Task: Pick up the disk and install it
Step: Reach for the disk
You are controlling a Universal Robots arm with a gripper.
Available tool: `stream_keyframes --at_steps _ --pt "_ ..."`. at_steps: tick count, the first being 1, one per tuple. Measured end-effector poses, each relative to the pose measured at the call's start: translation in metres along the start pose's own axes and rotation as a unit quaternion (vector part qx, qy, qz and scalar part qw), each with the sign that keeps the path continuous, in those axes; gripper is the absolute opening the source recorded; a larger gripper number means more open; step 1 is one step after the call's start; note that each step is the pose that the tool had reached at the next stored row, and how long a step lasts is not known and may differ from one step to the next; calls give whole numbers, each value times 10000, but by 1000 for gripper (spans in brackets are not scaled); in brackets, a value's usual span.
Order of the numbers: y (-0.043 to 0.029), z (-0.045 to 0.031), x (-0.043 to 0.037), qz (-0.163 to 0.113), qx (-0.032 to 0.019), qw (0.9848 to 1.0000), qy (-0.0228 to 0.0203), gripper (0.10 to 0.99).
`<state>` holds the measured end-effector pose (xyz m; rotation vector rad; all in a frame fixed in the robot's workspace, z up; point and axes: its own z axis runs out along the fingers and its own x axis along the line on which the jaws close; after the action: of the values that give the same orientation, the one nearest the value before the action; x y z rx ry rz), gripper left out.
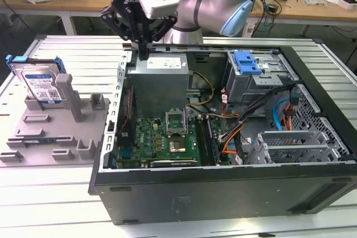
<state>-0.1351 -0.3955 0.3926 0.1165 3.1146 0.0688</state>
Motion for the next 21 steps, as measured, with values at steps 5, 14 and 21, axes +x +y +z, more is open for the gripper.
stream_keyframes --at_steps 5,14,21 --pt "41 9 230 1 0 10000 2 106" --pt "124 20 772 1 0 10000 7 106" --pt "186 26 1105 1 0 10000 8 106"
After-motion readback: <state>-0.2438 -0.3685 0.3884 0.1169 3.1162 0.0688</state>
